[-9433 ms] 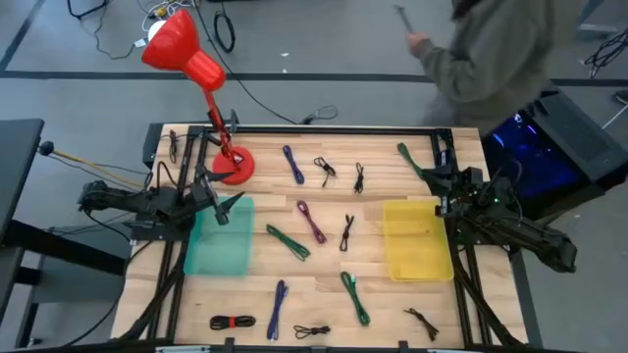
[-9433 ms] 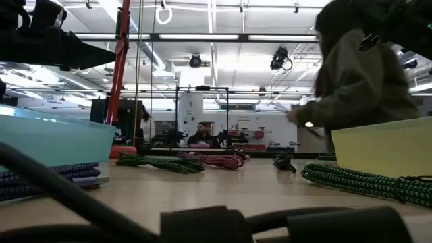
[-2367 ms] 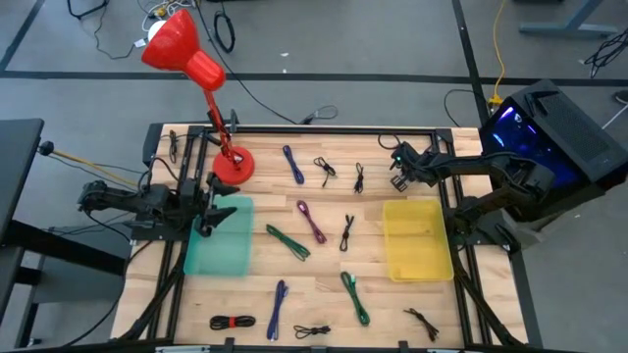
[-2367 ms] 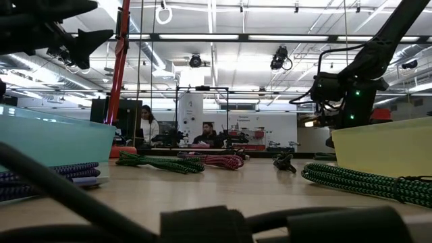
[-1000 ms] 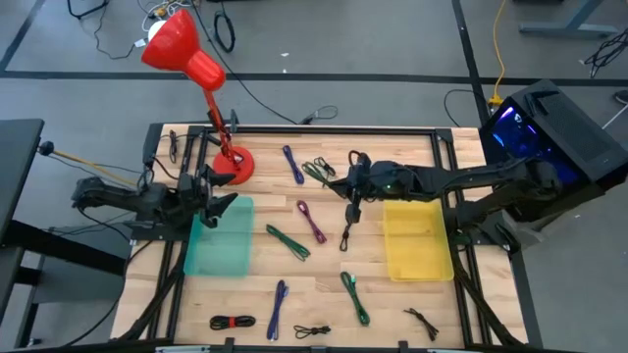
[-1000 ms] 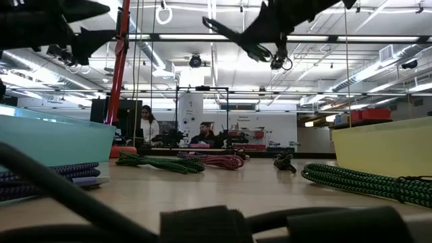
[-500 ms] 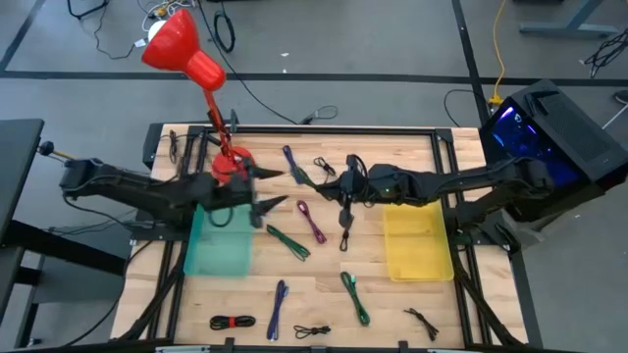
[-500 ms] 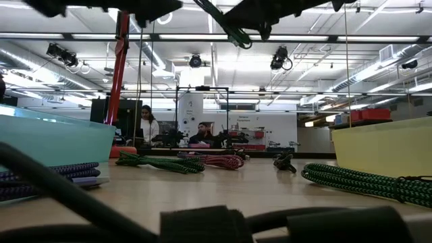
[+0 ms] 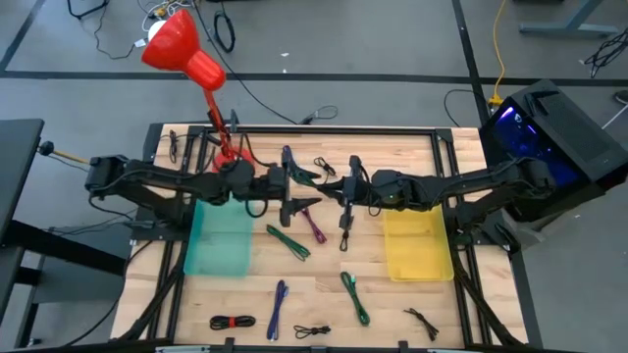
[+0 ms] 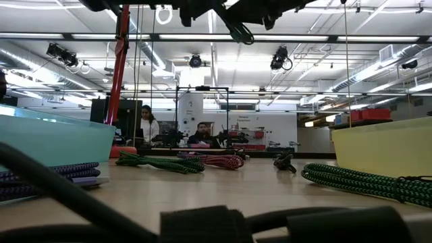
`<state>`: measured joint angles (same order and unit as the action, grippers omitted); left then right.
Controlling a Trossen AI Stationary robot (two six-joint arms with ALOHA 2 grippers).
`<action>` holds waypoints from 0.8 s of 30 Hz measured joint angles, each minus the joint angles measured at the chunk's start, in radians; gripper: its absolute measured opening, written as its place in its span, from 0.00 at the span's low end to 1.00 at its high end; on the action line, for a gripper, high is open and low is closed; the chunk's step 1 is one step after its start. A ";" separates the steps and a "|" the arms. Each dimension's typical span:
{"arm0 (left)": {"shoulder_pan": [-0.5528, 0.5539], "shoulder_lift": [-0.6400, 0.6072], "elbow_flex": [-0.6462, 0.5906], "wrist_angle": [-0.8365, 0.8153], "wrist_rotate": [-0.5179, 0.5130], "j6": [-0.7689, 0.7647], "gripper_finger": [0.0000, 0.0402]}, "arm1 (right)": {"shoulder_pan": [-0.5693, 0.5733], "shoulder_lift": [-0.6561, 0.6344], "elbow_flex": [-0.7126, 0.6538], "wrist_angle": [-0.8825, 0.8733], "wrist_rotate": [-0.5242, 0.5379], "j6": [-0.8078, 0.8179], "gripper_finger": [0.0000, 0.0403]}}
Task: Pick & Place USB Port
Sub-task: Put the top right green charger cable into the green bin
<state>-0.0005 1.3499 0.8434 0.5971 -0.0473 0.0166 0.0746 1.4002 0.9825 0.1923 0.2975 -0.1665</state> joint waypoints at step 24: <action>-0.007 -0.122 0.025 -0.460 -0.201 -0.034 0.05 | -0.061 -0.091 0.003 -0.106 0.204 -0.075 0.12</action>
<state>-0.0071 1.2279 0.8682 0.1367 -0.2482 -0.0174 0.0132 1.3095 0.9852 0.0864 0.5011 -0.2411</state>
